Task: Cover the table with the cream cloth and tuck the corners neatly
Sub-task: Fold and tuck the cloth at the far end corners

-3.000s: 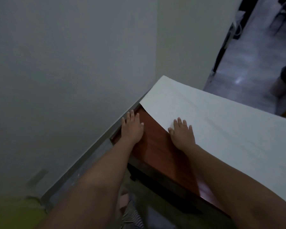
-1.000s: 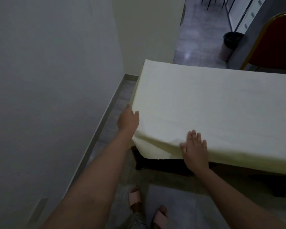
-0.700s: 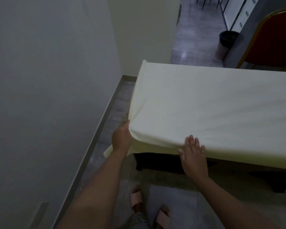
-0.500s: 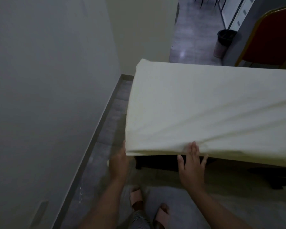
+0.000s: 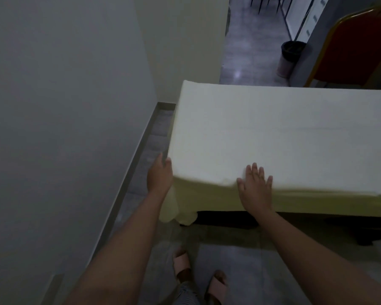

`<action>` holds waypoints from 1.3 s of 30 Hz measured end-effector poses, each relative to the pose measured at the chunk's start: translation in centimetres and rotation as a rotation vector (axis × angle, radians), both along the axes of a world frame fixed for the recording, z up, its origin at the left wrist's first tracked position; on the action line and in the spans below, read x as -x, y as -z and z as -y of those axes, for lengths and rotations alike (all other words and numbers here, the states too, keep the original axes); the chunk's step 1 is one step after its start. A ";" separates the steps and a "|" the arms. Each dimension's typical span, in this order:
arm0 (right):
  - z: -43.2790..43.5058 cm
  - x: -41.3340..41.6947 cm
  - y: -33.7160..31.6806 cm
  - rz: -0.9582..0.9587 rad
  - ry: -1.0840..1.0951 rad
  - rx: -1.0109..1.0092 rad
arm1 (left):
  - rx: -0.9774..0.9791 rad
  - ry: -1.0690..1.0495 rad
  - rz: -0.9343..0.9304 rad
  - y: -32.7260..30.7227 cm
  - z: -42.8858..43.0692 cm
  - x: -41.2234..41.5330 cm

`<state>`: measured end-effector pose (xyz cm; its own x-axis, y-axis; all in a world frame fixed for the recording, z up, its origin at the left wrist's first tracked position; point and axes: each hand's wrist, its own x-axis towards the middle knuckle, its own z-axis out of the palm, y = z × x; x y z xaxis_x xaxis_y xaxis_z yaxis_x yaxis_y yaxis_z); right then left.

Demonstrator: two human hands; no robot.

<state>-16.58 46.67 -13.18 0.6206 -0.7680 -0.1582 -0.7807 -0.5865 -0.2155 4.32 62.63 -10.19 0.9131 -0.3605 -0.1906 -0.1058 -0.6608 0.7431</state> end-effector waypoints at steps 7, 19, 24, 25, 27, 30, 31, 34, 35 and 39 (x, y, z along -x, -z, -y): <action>0.9 -0.2 0.6 -0.106 -0.015 -0.060 | -0.132 0.051 0.139 1.0 1.5 -1.6; -1.2 0.9 -0.4 -0.054 0.056 -0.083 | -0.045 0.182 0.111 3.0 1.5 -2.2; -1.9 -1.2 -1.6 -0.034 0.133 -0.110 | -0.054 0.238 0.114 2.3 3.7 -3.5; -2.2 -1.9 -1.6 -0.033 0.128 -0.110 | -0.047 0.249 0.098 2.4 4.0 -4.0; -2.7 -3.7 -1.5 -0.025 0.133 -0.124 | -0.070 0.269 0.032 3.1 4.3 -5.1; -2.7 -6.5 -0.7 -0.021 0.186 -0.139 | -0.126 0.299 -0.083 4.2 4.4 -5.7; -2.9 -7.3 -0.3 -0.029 0.213 -0.137 | -0.125 0.295 -0.088 4.5 4.4 -5.7; -4.1 -8.0 1.1 -0.040 0.283 -0.048 | -0.093 0.298 -0.026 4.9 4.1 -5.2; -4.7 -7.9 1.4 -0.040 0.298 -0.019 | -0.093 0.298 0.001 5.0 3.9 -5.1; -6.7 -5.8 1.6 -0.045 0.320 -0.016 | -0.071 0.315 0.045 5.0 1.9 -3.3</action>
